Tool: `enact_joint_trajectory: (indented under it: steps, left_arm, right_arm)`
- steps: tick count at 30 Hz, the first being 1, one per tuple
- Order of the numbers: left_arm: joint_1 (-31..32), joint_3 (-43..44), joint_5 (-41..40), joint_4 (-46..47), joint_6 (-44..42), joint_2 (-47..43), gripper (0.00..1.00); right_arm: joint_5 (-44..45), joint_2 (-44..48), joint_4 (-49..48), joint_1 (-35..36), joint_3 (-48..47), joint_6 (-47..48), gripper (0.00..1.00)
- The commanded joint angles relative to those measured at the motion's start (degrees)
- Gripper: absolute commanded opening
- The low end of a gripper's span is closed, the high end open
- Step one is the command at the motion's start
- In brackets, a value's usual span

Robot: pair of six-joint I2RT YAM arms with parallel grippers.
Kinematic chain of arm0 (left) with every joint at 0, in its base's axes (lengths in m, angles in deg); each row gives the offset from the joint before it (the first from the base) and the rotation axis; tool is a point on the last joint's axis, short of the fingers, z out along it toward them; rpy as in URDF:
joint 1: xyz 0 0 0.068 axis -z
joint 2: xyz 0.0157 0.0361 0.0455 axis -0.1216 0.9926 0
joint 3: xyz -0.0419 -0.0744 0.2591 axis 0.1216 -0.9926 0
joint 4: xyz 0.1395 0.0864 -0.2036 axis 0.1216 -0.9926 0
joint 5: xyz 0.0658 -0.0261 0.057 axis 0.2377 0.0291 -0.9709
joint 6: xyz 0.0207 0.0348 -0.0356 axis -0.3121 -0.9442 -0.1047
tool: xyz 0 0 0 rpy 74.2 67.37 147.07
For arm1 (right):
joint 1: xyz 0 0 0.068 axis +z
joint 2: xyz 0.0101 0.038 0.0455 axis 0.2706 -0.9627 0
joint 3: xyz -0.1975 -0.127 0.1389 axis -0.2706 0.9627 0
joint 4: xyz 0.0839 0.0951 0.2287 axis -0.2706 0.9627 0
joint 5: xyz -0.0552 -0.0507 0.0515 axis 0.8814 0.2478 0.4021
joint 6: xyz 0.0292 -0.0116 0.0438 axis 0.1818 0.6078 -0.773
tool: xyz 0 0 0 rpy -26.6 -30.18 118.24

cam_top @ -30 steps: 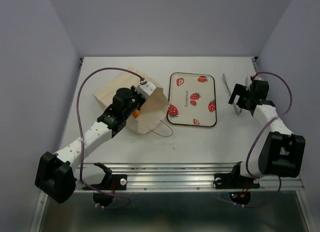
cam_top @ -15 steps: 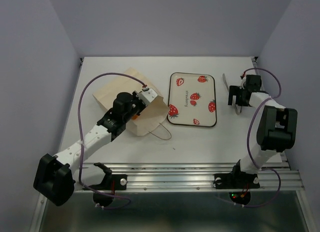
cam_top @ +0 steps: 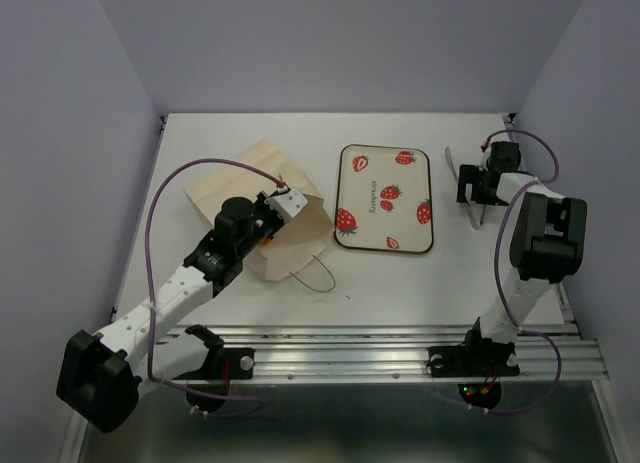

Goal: Take the fake bread out of the paper bag
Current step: Pick up the clamp at the center of the board.

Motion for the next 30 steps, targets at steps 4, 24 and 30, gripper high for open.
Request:
enact_joint_trajectory:
  steps: [4, 24, 30]
  left_arm:
    - [0.2, -0.6, 0.6, 4.6, -1.1, -1.5, 0.0]
    - [0.2, -0.9, -0.6, 5.5, -0.9, -1.6, 0.0]
    - [0.2, -0.7, 0.8, 5.5, -0.7, -2.3, 0.0]
  right_arm:
    - [-0.4, -5.1, -0.6, -1.1, -5.6, -1.5, 1.0]
    - [-4.6, -12.9, -1.2, -1.7, -10.5, -2.9, 0.49]
    - [-7.1, -6.1, -3.0, -1.7, -8.8, -4.7, 0.24]
